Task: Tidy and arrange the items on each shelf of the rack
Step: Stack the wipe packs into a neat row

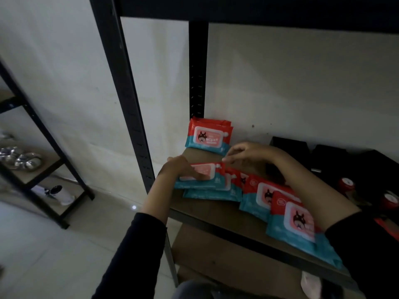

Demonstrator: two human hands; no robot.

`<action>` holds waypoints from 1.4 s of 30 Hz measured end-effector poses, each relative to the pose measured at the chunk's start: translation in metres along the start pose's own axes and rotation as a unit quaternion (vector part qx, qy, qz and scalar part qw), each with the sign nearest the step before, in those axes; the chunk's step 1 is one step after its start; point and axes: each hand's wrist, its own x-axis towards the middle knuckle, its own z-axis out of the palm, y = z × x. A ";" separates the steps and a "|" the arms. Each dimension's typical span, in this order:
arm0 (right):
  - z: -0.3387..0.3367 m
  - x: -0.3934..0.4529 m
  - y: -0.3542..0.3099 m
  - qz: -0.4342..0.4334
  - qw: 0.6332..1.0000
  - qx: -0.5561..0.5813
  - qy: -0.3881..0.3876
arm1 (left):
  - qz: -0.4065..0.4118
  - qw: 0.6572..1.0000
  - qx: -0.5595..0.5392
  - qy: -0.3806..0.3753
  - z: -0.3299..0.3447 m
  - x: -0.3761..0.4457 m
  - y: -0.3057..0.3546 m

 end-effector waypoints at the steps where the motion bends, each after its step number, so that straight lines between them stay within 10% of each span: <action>1: -0.004 -0.004 0.000 0.012 1.000 -0.016 -0.018 | 0.002 1.000 -0.004 0.004 0.001 0.000 -0.001; 7: -0.002 -0.013 -0.002 0.087 0.988 -0.089 -0.091 | -0.011 0.994 -0.025 0.110 0.002 0.013 -0.002; 29: 0.025 -0.019 -0.028 0.005 0.987 -0.155 -0.052 | 0.012 0.982 -0.150 0.118 0.002 0.037 -0.007; 42: 0.013 -0.028 -0.013 0.028 0.999 0.030 0.026 | 0.143 0.876 -0.441 0.136 0.006 0.065 0.000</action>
